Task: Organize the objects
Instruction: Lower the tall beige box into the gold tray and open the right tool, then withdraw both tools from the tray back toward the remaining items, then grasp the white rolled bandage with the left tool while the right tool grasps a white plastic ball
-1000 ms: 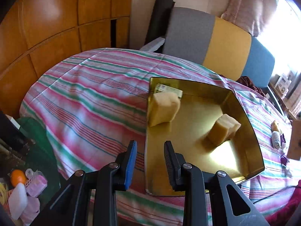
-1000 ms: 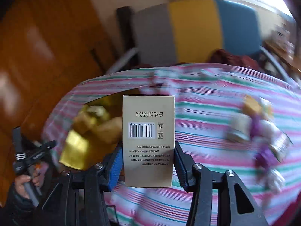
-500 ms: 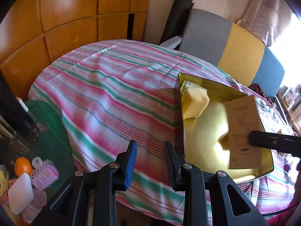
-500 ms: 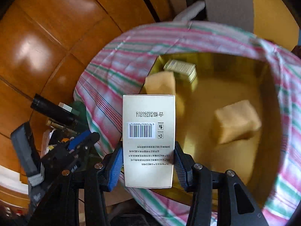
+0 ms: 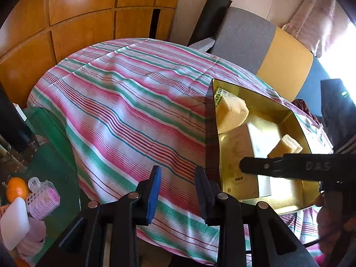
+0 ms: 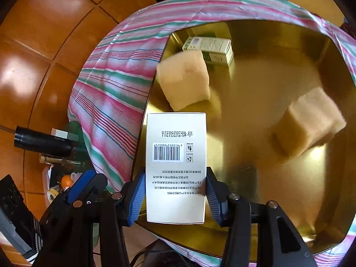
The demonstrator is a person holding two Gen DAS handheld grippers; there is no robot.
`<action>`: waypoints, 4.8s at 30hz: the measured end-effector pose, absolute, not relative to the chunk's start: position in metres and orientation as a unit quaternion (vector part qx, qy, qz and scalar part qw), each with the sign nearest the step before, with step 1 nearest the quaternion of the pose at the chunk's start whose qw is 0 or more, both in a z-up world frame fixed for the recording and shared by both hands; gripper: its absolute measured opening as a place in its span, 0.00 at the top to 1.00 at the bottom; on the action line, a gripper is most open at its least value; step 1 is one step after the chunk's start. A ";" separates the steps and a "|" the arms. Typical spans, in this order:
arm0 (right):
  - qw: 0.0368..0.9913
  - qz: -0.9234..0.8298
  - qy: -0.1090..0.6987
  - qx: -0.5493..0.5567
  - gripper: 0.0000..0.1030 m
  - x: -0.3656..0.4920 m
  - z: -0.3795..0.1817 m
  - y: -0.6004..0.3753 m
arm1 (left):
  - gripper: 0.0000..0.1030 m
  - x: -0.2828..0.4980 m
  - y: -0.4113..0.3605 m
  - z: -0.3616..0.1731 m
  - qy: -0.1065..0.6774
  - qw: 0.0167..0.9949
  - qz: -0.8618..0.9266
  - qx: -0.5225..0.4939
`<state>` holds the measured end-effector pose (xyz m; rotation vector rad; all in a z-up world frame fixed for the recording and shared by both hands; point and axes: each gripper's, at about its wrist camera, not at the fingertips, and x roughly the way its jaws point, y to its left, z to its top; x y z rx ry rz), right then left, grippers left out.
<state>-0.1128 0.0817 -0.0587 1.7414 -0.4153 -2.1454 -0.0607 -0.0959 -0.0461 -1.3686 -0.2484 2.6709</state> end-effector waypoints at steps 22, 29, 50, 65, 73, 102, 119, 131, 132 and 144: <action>0.059 -0.864 -0.163 0.472 0.26 -0.111 0.000 0.200 | 0.59 -0.059 -0.095 -0.043 -0.082 0.064 0.887 -0.450; 0.027 -0.833 -0.151 0.531 0.26 -0.134 -0.033 0.204 | 0.57 -0.060 -0.094 -0.043 -0.085 0.067 0.885 -0.452; 0.174 -0.826 -0.198 0.497 0.25 -0.113 -0.019 0.165 | 0.39 -0.051 -0.083 -0.034 -0.067 0.058 0.899 -0.429; 0.125 -0.892 -0.044 0.433 0.25 -0.033 0.013 0.179 | 0.26 -0.029 -0.042 -0.004 -0.006 0.060 0.925 -0.374; 0.079 -0.902 -0.028 0.423 0.24 0.008 0.013 0.229 | 0.20 -0.015 -0.005 0.007 0.037 0.084 0.933 -0.347; -0.196 -0.875 -0.123 0.426 0.23 0.113 0.016 0.471 | 0.20 0.010 0.158 0.024 0.156 0.235 0.910 -0.304; -0.309 -0.827 -0.246 0.401 0.23 0.166 0.002 0.569 | 0.22 0.014 0.260 0.011 0.174 0.343 0.862 -0.331; -0.266 -0.825 -0.308 0.393 0.23 0.168 -0.015 0.580 | 0.33 -0.007 0.370 -0.013 0.168 0.402 0.818 -0.376; -0.259 -0.825 -0.313 0.393 0.23 0.167 -0.016 0.580 | 0.33 -0.013 0.384 -0.018 0.167 0.406 0.811 -0.387; -0.211 -0.823 -0.362 0.384 0.23 0.170 -0.025 0.589 | 0.34 -0.052 0.481 -0.065 0.180 0.400 0.781 -0.444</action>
